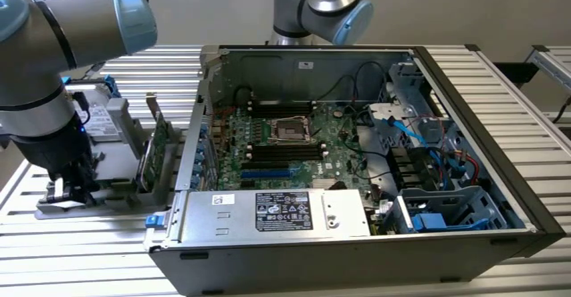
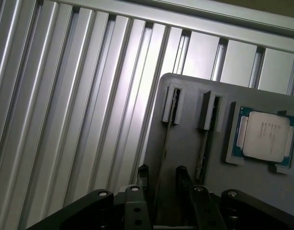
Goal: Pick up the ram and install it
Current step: 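Pick up the ram and move it above insertion slot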
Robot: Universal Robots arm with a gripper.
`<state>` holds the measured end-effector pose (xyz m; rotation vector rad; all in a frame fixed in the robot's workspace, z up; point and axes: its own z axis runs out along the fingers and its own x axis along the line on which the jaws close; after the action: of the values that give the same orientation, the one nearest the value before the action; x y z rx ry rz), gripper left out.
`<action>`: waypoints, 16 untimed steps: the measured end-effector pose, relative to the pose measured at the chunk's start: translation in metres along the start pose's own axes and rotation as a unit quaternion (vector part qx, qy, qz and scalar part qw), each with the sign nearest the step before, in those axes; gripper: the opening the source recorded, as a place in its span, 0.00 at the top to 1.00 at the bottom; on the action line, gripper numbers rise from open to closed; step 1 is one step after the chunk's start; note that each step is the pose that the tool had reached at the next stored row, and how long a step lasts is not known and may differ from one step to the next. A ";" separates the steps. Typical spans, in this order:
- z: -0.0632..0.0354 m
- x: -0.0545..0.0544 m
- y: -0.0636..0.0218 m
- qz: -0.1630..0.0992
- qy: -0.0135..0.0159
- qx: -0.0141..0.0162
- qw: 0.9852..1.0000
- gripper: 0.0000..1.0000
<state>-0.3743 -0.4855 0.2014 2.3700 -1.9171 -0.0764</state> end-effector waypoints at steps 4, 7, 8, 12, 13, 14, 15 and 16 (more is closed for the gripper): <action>0.0073 0.000 -0.0009 0.000 0.000 0.000 1.000 0.64; 0.0090 0.000 -0.0010 0.001 0.000 0.000 1.000 0.64; 0.0090 0.000 -0.0011 0.001 0.000 0.000 1.000 0.64; 0.0090 0.000 -0.0011 0.002 0.000 0.000 1.000 0.64; 0.0090 0.000 -0.0011 0.002 0.000 0.000 1.000 0.64; 0.0090 0.000 -0.0011 0.003 0.000 0.000 1.000 0.65; 0.0090 0.000 -0.0011 0.003 0.000 0.000 1.000 0.65; 0.0090 0.000 -0.0011 0.004 0.000 0.000 1.000 0.72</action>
<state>-0.3742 -0.4853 0.1924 2.3632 -1.9255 -0.0767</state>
